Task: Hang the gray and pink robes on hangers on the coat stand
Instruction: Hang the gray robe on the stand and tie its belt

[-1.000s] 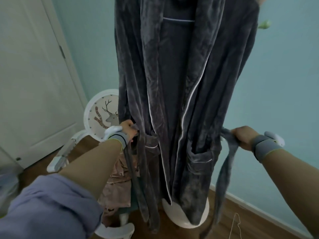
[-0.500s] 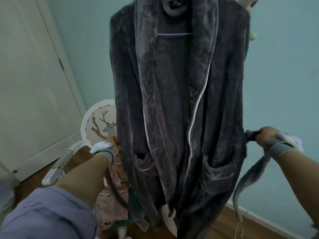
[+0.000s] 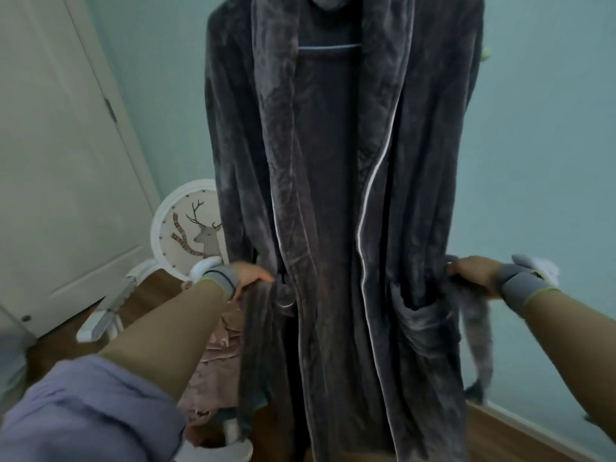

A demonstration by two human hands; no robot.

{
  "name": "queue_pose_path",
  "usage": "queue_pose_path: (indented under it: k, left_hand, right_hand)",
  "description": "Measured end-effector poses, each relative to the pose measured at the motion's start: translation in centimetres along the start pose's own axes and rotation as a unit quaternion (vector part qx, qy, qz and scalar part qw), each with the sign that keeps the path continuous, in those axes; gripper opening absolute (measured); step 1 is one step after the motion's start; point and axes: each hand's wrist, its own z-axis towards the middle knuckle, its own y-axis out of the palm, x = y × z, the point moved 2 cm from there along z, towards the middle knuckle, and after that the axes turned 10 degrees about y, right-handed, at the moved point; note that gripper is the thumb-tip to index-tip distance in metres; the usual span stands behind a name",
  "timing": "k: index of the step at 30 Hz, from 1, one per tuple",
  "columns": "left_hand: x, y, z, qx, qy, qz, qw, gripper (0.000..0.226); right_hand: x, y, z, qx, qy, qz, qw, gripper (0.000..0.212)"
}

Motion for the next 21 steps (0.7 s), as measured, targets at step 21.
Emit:
queue_pose_path:
  k: [21]
  left_hand:
    - [4.1, 9.8, -3.3, -0.178, 0.134, -0.293, 0.930, 0.012]
  right_hand:
    - [-8.7, 12.1, -4.4, -0.190, -0.082, 0.285, 0.936, 0.024]
